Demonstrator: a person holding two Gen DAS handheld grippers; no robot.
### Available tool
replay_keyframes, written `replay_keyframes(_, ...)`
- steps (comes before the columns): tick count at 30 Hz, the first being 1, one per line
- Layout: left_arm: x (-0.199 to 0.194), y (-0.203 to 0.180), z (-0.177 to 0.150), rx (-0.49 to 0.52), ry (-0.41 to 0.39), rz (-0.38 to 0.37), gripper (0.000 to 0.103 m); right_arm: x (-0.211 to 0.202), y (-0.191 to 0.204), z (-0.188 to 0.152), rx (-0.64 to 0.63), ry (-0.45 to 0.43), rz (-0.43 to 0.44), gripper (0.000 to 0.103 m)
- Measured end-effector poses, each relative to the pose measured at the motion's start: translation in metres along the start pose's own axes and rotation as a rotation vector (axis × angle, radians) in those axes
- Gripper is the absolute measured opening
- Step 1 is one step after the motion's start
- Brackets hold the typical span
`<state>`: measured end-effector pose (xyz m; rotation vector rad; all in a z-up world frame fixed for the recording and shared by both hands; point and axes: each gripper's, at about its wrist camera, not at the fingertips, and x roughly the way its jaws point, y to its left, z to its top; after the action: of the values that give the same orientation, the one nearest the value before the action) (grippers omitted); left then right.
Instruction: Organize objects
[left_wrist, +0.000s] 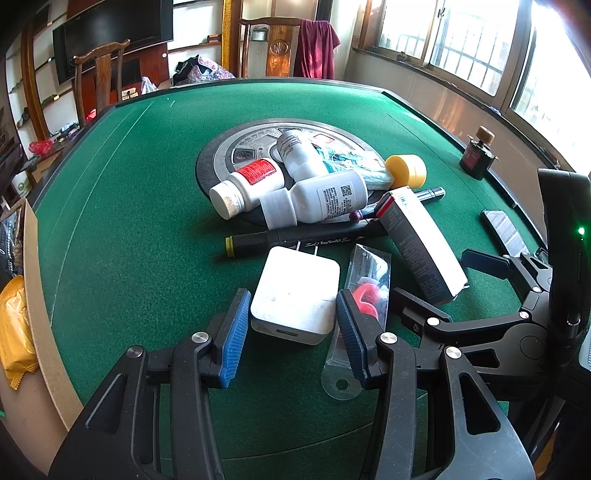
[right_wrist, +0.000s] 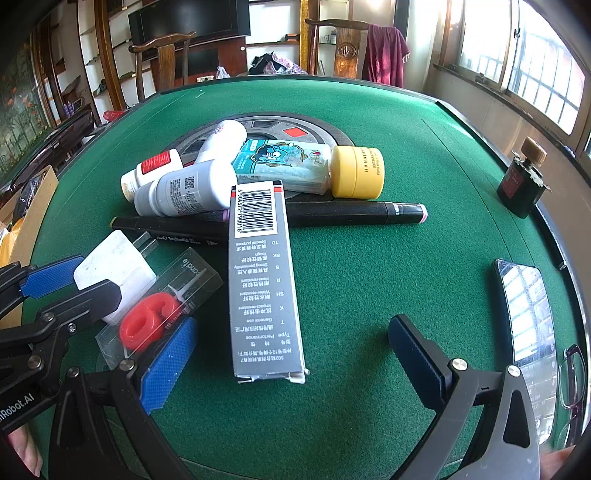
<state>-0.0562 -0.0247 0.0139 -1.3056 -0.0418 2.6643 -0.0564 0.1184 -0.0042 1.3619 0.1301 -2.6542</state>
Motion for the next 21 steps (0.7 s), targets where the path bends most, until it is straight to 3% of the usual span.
replay_keyframes(21, 0.0002, 0.0006, -0.0015, 0.001, 0.003, 0.001, 0.047, -0.0005, -0.0008, -0.0002, 0.000, 0.000, 0.000, 0.103)
